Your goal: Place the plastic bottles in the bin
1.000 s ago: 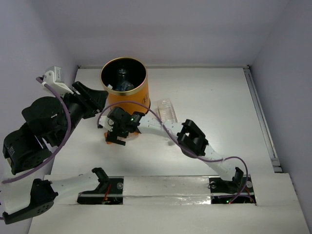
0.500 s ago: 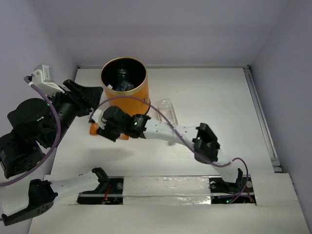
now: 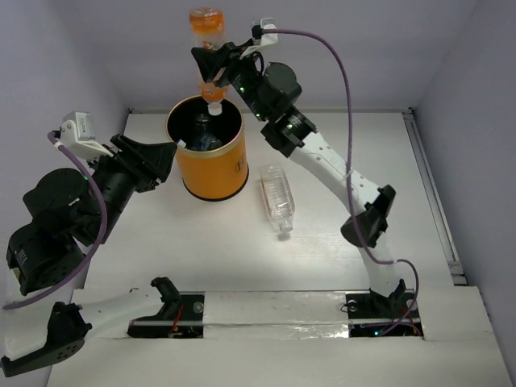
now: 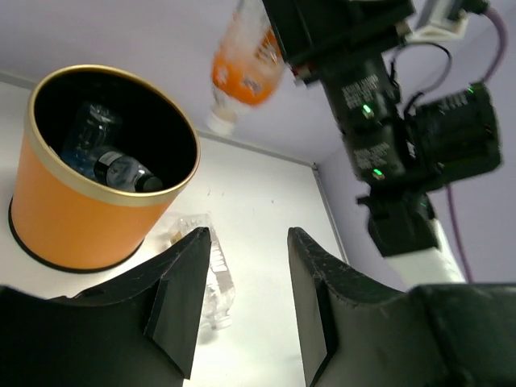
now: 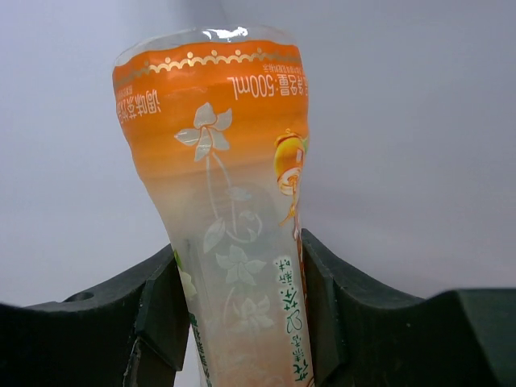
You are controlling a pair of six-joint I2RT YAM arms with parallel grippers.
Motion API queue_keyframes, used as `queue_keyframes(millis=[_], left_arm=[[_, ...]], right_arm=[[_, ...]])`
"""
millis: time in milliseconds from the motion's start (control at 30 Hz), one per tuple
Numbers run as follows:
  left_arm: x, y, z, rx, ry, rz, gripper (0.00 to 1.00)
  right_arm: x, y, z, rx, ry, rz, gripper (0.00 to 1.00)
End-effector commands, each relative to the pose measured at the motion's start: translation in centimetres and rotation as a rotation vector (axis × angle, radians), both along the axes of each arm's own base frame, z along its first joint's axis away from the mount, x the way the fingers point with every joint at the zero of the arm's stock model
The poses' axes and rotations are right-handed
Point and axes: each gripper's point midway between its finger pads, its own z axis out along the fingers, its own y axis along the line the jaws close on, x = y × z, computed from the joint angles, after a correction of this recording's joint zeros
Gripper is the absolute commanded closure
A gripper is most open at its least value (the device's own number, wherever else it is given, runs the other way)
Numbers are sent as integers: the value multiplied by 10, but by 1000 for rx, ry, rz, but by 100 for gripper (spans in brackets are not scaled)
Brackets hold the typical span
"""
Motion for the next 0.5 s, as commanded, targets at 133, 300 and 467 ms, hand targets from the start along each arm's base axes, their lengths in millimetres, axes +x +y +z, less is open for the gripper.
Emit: queue_keyframes(millis=[133,300,467], left_arm=[[-2,-3,-4,-45,18,-12,60],[-2,-2,-14,-27,39,-7,60],[1,-3,-15,1,29,-5,60]], right_arm=[[48,45,-40,360,147,77,47],[62,57,-70,358,199,68,42],[64,69,-117,235,248,45,31]])
